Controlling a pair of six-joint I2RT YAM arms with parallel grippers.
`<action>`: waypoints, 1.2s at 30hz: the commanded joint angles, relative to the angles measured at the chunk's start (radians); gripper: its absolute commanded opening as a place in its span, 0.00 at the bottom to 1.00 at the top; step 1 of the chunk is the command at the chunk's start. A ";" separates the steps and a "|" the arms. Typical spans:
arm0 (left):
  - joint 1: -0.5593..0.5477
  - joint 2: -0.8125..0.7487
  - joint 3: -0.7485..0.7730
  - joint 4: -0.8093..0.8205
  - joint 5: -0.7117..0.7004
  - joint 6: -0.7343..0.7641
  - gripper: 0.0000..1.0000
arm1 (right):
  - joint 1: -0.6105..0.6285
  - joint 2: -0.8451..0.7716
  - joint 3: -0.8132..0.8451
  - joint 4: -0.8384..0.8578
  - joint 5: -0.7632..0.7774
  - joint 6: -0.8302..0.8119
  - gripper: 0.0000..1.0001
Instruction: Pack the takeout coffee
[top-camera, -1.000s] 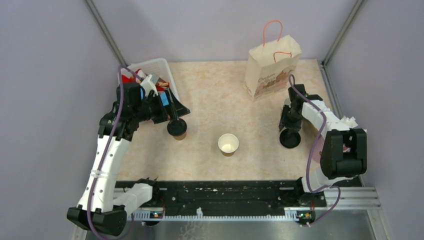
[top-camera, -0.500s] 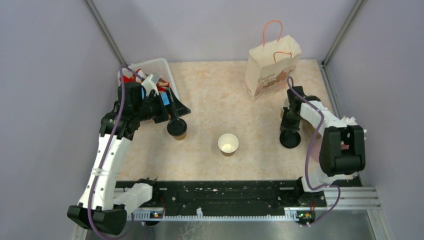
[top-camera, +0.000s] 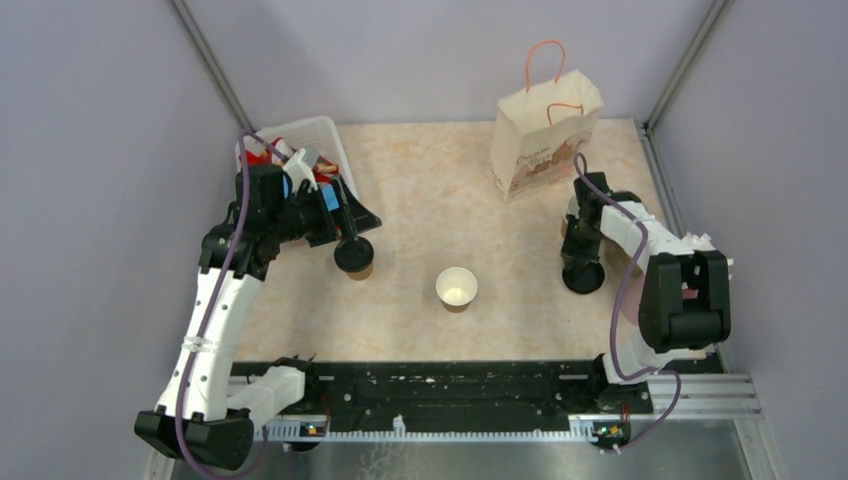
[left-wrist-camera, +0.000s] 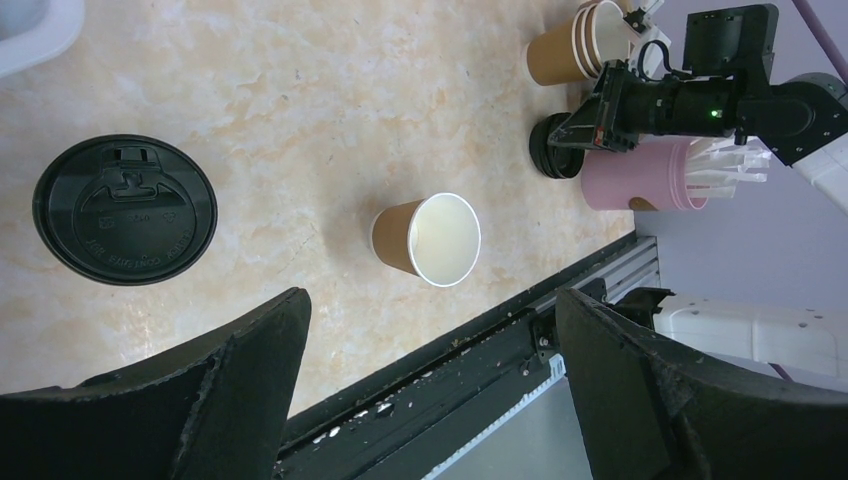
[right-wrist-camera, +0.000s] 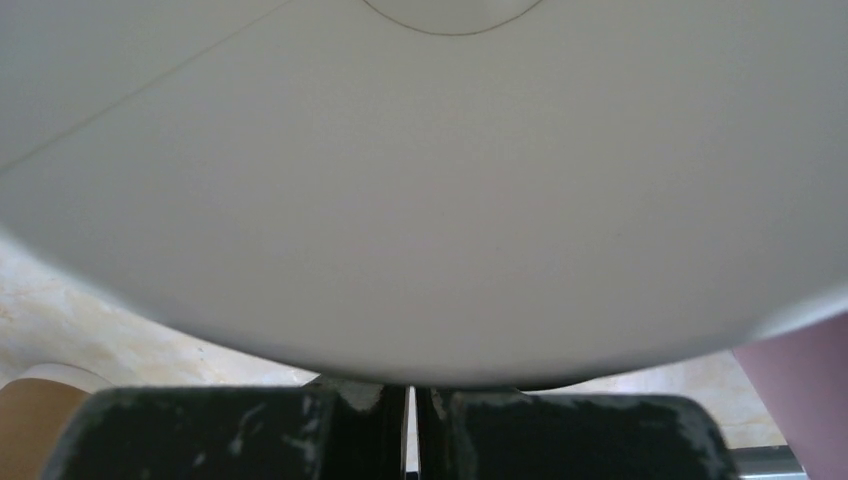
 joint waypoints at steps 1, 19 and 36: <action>-0.003 -0.018 0.002 0.039 0.012 -0.006 0.98 | 0.000 -0.062 0.037 -0.037 0.019 -0.004 0.00; -0.004 -0.092 -0.080 0.272 0.320 -0.318 0.98 | 0.045 -0.385 0.211 0.020 -0.553 -0.055 0.00; -0.027 -0.278 -0.257 0.673 0.254 -0.714 0.98 | 0.687 -0.220 0.202 1.267 -0.723 1.035 0.00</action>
